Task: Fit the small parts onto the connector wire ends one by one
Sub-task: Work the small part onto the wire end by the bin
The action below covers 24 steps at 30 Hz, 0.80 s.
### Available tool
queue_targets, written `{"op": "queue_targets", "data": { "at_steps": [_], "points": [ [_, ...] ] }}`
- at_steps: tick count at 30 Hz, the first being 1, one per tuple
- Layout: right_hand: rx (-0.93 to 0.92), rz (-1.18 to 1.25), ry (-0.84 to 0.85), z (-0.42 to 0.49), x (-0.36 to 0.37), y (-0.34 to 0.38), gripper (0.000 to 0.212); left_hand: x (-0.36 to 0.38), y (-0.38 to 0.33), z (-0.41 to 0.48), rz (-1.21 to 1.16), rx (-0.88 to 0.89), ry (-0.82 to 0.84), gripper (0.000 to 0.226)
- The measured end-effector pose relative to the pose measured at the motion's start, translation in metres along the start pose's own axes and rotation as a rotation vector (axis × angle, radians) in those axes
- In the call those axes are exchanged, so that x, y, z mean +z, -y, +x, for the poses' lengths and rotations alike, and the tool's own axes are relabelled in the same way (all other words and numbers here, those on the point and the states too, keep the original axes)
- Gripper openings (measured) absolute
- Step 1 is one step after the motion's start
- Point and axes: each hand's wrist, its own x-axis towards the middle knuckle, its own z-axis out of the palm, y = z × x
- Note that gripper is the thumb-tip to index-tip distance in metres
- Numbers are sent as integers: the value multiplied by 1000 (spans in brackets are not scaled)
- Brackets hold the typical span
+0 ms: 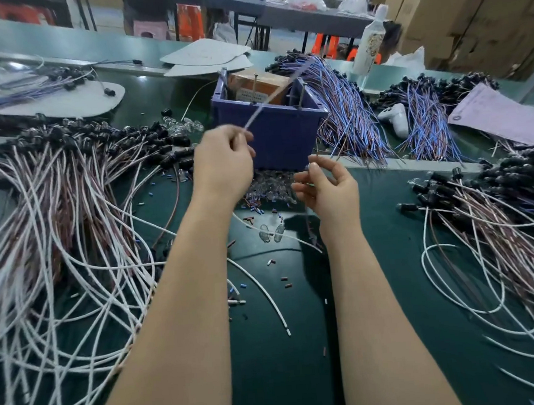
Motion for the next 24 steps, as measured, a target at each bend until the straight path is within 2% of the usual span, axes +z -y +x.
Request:
{"op": "queue_targets", "data": {
  "at_steps": [3,8,10,12,14,16,18,22,24],
  "points": [
    [-28,-50,-21,1,3,-2,10,7,8,-3,49,-90,120,34],
    [-75,-105,-24,1,6,-4,17,6,11,-4,18,-112,57,39],
    [-99,-135,-20,1,7,-4,26,4,12,-7,59,-134,72,37],
    [-104,-170,-21,1,7,-5,28,3,13,-7,98,-191,112,25],
    [-78,-192,-26,1,6,-4,24,1,12,-8,150,-264,162,17],
    [-45,-183,-22,1,8,-2,17,0,12,-9,194,-302,248,22],
    [-9,-93,1,-1,12,0,18,2,11,-11,223,-272,354,29],
    [98,279,130,-2,12,6,21,1,5,-14,245,-174,503,30],
    [96,238,110,-1,10,6,20,0,5,-14,305,-135,517,29]
  ]
}}
